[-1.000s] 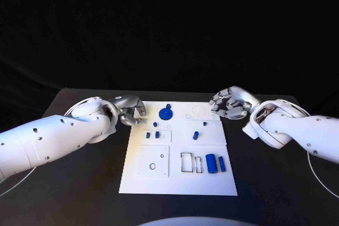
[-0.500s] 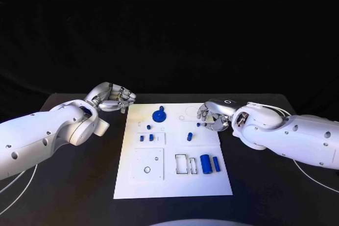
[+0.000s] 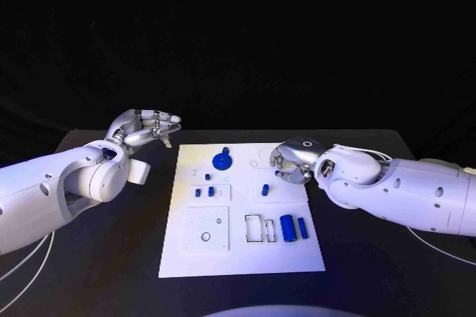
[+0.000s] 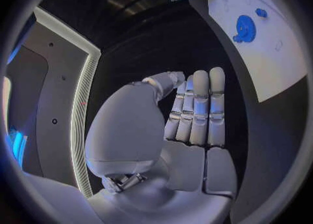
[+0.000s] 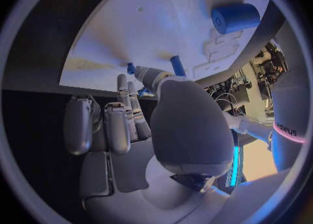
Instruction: Assemble the parts on the task board
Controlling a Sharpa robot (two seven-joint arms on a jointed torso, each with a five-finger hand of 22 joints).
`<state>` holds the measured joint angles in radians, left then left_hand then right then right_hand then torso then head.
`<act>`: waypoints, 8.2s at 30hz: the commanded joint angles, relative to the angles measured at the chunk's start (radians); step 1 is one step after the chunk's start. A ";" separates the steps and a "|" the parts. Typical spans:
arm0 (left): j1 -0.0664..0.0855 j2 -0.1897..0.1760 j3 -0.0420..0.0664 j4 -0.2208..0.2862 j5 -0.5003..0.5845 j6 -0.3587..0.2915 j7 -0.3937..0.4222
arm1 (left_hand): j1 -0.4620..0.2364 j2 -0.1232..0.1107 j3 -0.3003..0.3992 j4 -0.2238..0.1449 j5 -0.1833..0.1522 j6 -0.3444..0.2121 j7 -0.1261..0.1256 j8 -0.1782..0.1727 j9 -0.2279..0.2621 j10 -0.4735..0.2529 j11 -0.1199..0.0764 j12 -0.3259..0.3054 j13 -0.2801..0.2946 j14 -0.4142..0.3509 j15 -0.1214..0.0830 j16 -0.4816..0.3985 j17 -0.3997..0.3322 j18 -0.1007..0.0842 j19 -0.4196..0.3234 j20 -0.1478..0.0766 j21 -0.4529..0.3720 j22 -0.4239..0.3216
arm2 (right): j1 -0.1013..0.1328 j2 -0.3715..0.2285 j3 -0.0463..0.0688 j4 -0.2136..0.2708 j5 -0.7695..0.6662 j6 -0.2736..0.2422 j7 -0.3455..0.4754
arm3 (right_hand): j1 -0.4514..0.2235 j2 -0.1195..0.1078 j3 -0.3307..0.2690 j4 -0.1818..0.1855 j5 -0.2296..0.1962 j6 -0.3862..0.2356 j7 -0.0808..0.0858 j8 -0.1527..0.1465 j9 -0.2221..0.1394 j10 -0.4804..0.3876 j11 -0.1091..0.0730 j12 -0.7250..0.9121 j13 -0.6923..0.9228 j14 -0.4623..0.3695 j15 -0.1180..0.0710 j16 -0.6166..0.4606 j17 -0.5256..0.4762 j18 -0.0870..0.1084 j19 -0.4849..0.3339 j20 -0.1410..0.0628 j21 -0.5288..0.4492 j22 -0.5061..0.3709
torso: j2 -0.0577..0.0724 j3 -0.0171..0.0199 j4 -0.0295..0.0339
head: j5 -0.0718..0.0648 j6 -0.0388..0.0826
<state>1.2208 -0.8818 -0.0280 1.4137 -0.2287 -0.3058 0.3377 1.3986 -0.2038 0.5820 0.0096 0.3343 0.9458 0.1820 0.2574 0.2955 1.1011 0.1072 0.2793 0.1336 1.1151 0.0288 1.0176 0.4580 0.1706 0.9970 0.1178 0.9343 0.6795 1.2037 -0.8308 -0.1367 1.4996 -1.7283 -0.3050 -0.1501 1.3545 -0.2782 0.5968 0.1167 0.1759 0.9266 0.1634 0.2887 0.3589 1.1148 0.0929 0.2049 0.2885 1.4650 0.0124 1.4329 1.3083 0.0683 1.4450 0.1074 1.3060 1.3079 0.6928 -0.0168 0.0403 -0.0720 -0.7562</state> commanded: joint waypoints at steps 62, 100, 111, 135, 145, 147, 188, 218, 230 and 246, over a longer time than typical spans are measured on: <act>0.002 -0.005 0.000 -0.006 0.082 0.003 -0.025 | 0.023 0.021 0.003 -0.033 0.011 -0.014 0.010 -0.009 -0.011 -0.027 0.009 0.015 0.003 -0.007 -0.002 -0.008 -0.017 0.015 0.013 -0.006 -0.012 -0.007 | -0.008 -0.058 0.013 0.147 -0.013 -0.147 -0.037 | -0.047 0.089 0.052 -0.071 -0.121 0.126 -0.050 0.032 0.034 0.149 -0.048 -0.031 -0.027 0.055 -0.040 0.010 0.002 -0.043 0.076 -0.029 0.159 0.203 | -0.004 0.0004 -0.0017 | 0.023 -0.006; 0.002 0.061 -0.010 -0.001 0.089 0.025 -0.024 | 0.009 0.022 0.000 -0.030 0.008 -0.015 0.011 -0.011 -0.014 -0.032 0.010 0.023 0.004 -0.009 0.002 -0.007 -0.020 0.014 0.007 -0.002 -0.012 -0.005 | -0.139 0.173 -0.006 0.168 -0.026 -0.090 -0.014 | -0.048 0.088 0.054 -0.071 -0.118 0.121 -0.048 0.028 0.034 0.148 -0.047 -0.037 -0.028 0.052 -0.041 0.002 -0.013 -0.044 0.078 -0.030 0.163 0.205 | -0.005 -0.0038 0.0025 | 0.140 -0.038; 0.002 0.059 -0.010 -0.001 0.089 0.030 -0.031 | 0.003 0.023 -0.002 -0.026 0.007 -0.017 0.011 -0.012 -0.015 -0.037 0.011 0.024 0.003 -0.009 0.003 -0.006 -0.021 0.014 0.006 0.000 -0.013 -0.006 | -0.143 0.177 -0.008 0.161 -0.032 -0.068 -0.015 | -0.050 0.088 0.054 -0.071 -0.118 0.120 -0.048 0.028 0.034 0.148 -0.047 -0.038 -0.028 0.052 -0.041 0.003 -0.012 -0.044 0.078 -0.030 0.163 0.206 | -0.006 -0.0047 0.0011 | 0.144 -0.046; 0.002 0.057 -0.010 -0.002 0.089 0.036 -0.034 | -0.021 0.023 -0.019 -0.009 0.002 -0.020 0.011 -0.012 -0.016 -0.044 0.012 0.030 0.004 -0.009 0.006 0.000 -0.021 0.014 0.003 0.005 -0.025 -0.013 | -0.144 0.188 -0.010 0.148 -0.058 -0.027 -0.028 | -0.052 0.088 0.053 -0.069 -0.116 0.120 -0.048 0.027 0.034 0.148 -0.047 -0.039 -0.028 0.053 -0.040 0.003 -0.011 -0.044 0.078 -0.030 0.163 0.206 | -0.005 -0.0036 0.0021 | 0.144 -0.046; 0.002 0.057 -0.010 -0.002 0.088 0.040 -0.041 | -0.021 0.023 -0.019 -0.009 0.002 -0.020 0.011 -0.011 -0.016 -0.045 0.012 0.031 0.004 -0.009 0.006 0.000 -0.021 0.014 0.003 0.005 -0.025 -0.014 | -0.148 0.201 -0.012 0.140 -0.052 -0.025 -0.027 | -0.055 0.088 0.052 -0.068 -0.116 0.119 -0.047 0.027 0.034 0.148 -0.046 -0.040 -0.028 0.052 -0.040 0.002 -0.013 -0.043 0.077 -0.030 0.161 0.205 | -0.006 -0.0053 0.0024 | 0.143 -0.052; 0.002 0.057 -0.010 -0.002 0.088 0.041 -0.043 | -0.021 0.023 -0.019 -0.009 0.002 -0.020 0.011 -0.011 -0.016 -0.045 0.012 0.031 0.004 -0.009 0.006 0.000 -0.021 0.014 0.003 0.005 -0.025 -0.014 | -0.148 0.202 -0.012 0.137 -0.050 -0.025 -0.028 | -0.055 0.088 0.052 -0.068 -0.116 0.119 -0.047 0.027 0.034 0.148 -0.046 -0.040 -0.028 0.052 -0.040 0.002 -0.013 -0.043 0.077 -0.030 0.161 0.205 | -0.006 -0.0054 0.0028 | 0.142 -0.052; 0.002 0.048 -0.012 -0.003 0.089 0.057 -0.060 | -0.016 0.026 -0.020 -0.011 0.003 -0.020 0.009 -0.010 -0.016 -0.046 0.011 0.034 0.005 -0.011 0.005 0.001 -0.022 0.015 0.004 0.005 -0.028 -0.016 | -0.026 -0.076 0.017 0.227 0.034 0.021 -0.058 | 0.068 0.097 -0.502 0.105 -0.005 -0.023 -0.052 -0.116 -0.013 -0.118 0.013 -0.070 -0.114 0.012 0.011 -0.055 -0.130 0.004 -0.019 0.016 -0.067 0.094 | -0.008 -0.0028 -0.0028 | 0.106 -0.027; 0.002 0.042 -0.013 -0.003 0.087 0.058 -0.067 | -0.015 0.029 -0.020 -0.010 0.003 -0.019 0.009 -0.009 -0.016 -0.046 0.010 0.037 0.006 -0.012 0.005 0.001 -0.023 0.015 0.005 0.005 -0.030 -0.017 | -0.035 -0.027 0.010 0.162 0.039 0.062 -0.048 | 0.181 0.144 -0.279 0.167 -0.079 0.117 -0.039 -0.081 -0.011 0.062 -0.028 -0.017 -0.147 0.036 -0.027 -0.034 -0.102 -0.024 0.048 -0.018 0.062 0.166 | -0.008 -0.0039 -0.0032 | 0.107 -0.035; 0.002 0.042 -0.013 -0.003 0.087 0.056 -0.071 | -0.016 0.032 -0.021 -0.009 0.003 -0.019 0.010 -0.009 -0.016 -0.047 0.010 0.038 0.006 -0.012 0.005 0.002 -0.023 0.015 0.006 0.005 -0.031 -0.018 | -0.048 -0.014 0.010 0.154 0.041 0.029 -0.052 | 0.151 0.110 -0.173 0.152 -0.074 0.132 -0.038 -0.072 -0.002 0.097 -0.030 -0.047 -0.159 0.037 -0.028 -0.032 -0.102 -0.026 0.052 -0.020 0.072 0.175 | -0.009 -0.0048 -0.0023 | 0.105 -0.039; 0.002 0.045 -0.013 -0.016 0.086 0.051 -0.079 | -0.013 0.036 -0.021 -0.009 0.004 -0.021 0.010 -0.009 -0.017 -0.050 0.011 0.041 0.006 -0.009 0.005 0.007 -0.022 0.015 0.010 0.004 -0.032 -0.020 | -0.005 -0.084 0.029 0.302 0.093 -0.064 -0.056 | 0.119 0.095 -0.102 0.127 -0.082 0.143 -0.039 -0.057 0.013 0.121 -0.033 -0.063 -0.161 0.037 -0.030 -0.031 -0.102 -0.030 0.059 -0.022 0.088 0.184 | -0.009 -0.0036 -0.0039 | 0.119 -0.038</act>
<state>1.2216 -0.8391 -0.0419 1.3973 -0.1448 -0.2616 0.2583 1.3854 -0.1802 0.5643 -0.0001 0.3405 0.9348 0.1925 0.2493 0.2795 1.0540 0.1181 0.3134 0.1389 1.1114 0.0328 1.0178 0.4362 0.1701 1.0043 0.1184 0.9071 0.6613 1.1968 -0.9144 -0.1078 1.7877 -1.6532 -0.3323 -0.2066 1.4819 -0.1850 0.4916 0.2441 0.0978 1.0613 0.1249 0.2278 0.3703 1.2285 0.0583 0.1469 0.1282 1.4647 -0.0093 1.3981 1.2067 0.0539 1.4660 0.0895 1.3912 1.3076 0.6822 -0.0215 0.0382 0.0431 -0.7944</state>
